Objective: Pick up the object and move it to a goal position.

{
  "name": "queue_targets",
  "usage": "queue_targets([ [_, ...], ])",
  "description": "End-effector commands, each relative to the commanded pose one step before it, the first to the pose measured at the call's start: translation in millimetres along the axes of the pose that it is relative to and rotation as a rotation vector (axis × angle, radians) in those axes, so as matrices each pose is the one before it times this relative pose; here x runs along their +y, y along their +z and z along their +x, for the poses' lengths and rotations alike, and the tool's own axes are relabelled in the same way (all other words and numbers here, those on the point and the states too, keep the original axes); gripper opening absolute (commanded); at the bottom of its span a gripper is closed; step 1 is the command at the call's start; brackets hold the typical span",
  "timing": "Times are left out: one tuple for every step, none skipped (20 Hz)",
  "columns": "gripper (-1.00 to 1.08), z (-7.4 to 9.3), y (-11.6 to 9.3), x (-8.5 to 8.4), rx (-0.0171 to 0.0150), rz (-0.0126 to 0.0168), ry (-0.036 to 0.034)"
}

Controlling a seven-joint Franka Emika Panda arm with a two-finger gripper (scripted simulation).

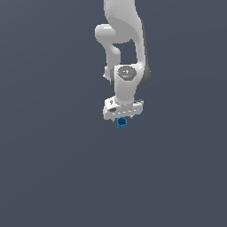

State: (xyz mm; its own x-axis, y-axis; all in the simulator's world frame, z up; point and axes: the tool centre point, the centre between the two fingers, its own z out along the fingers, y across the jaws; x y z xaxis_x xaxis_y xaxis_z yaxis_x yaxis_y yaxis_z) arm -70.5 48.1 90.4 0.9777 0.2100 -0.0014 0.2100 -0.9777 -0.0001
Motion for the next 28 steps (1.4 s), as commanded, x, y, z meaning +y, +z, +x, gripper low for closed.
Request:
queue_targets([
  [1.0, -0.17, 2.6, 0.16, -0.00013, -0.00003, 0.00019],
  [1.0, -0.11, 2.39, 0.04, 0.0, 0.0, 0.0],
  [1.0, -0.13, 2.91, -0.29, 0.00028, 0.00002, -0.00063],
  [1.0, -0.18, 3.72, 0.06, 0.0, 0.0, 0.0],
  [1.0, -0.22, 4.36, 0.06, 0.0, 0.0, 0.0],
  [1.0, -0.23, 4.83, -0.27, 0.00028, 0.00003, -0.00063],
  [1.0, -0.24, 5.39, -0.25, 0.00028, 0.00003, -0.00063],
  [1.0, -0.21, 5.28, 0.09, 0.0, 0.0, 0.0],
  [1.0, -0.1, 4.48, -0.25, 0.00029, 0.00001, -0.00063],
  [1.0, -0.04, 3.98, 0.08, 0.0, 0.0, 0.0],
  [1.0, 0.05, 3.31, 0.08, 0.0, 0.0, 0.0],
  [1.0, 0.14, 2.47, -0.26, 0.00031, -0.00009, -0.00061],
  [1.0, 0.16, 2.0, 0.07, 0.0, 0.0, 0.0],
  [1.0, 0.16, 1.39, 0.05, 0.0, 0.0, 0.0],
  [1.0, 0.12, 0.81, 0.03, 0.0, 0.0, 0.0],
  [1.0, 0.04, 0.27, 0.01, 0.0, 0.0, 0.0],
  [-1.0, 0.0, 0.0, 0.0, 0.0, 0.0, 0.0],
  [-1.0, 0.0, 0.0, 0.0, 0.0, 0.0, 0.0],
  [-1.0, 0.0, 0.0, 0.0, 0.0, 0.0, 0.0],
  [-1.0, 0.0, 0.0, 0.0, 0.0, 0.0, 0.0],
  [-1.0, 0.0, 0.0, 0.0, 0.0, 0.0, 0.0],
  [-1.0, 0.0, 0.0, 0.0, 0.0, 0.0, 0.0],
  [-1.0, 0.0, 0.0, 0.0, 0.0, 0.0, 0.0],
  [-1.0, 0.0, 0.0, 0.0, 0.0, 0.0, 0.0],
  [-1.0, 0.0, 0.0, 0.0, 0.0, 0.0, 0.0],
  [-1.0, 0.0, 0.0, 0.0, 0.0, 0.0, 0.0],
  [-1.0, 0.28, -0.88, 0.07, 0.00115, -0.00033, -0.00003],
  [-1.0, 0.04, -0.3, 0.07, 0.0, 0.0, 0.0],
])
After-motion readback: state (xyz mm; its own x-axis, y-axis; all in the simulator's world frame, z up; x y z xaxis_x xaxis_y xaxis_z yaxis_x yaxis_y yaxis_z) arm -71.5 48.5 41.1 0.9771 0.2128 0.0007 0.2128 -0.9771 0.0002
